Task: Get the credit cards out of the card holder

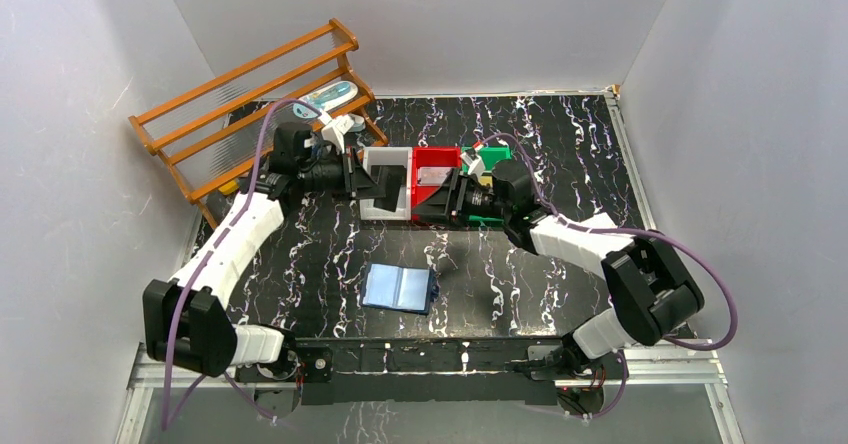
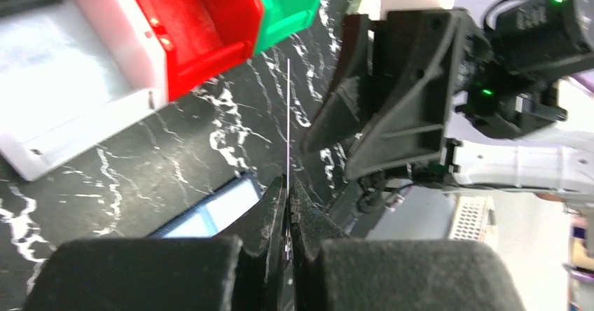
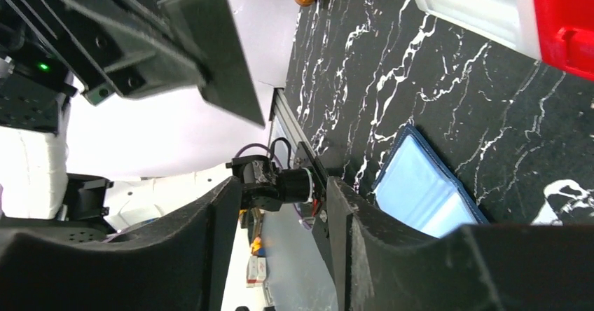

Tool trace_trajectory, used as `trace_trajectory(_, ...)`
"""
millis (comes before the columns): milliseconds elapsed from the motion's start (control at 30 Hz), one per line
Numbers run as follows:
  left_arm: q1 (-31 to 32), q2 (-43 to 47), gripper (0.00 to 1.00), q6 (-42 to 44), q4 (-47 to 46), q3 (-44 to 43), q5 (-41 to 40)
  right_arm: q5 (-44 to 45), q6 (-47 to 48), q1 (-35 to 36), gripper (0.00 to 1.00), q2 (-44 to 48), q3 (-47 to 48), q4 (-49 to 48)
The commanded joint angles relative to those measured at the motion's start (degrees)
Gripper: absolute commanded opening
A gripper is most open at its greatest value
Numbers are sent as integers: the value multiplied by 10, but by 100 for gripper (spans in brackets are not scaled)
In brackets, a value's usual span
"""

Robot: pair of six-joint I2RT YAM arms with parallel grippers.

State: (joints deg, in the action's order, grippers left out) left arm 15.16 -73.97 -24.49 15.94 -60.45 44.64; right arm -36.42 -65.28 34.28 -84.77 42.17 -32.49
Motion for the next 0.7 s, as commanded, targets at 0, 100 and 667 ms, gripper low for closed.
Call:
trace_trajectory(0,-2,-20,0,72,55,-62,-80,25,47,-11,60,46,12,60)
trace_trajectory(100,-3,-26,0,98,51,-83,-138,55,70,-19,66,66,11,107)
trace_trajectory(667,30,-64,0,475,-22,-75,-205,171,106,-47,77,138,6,234)
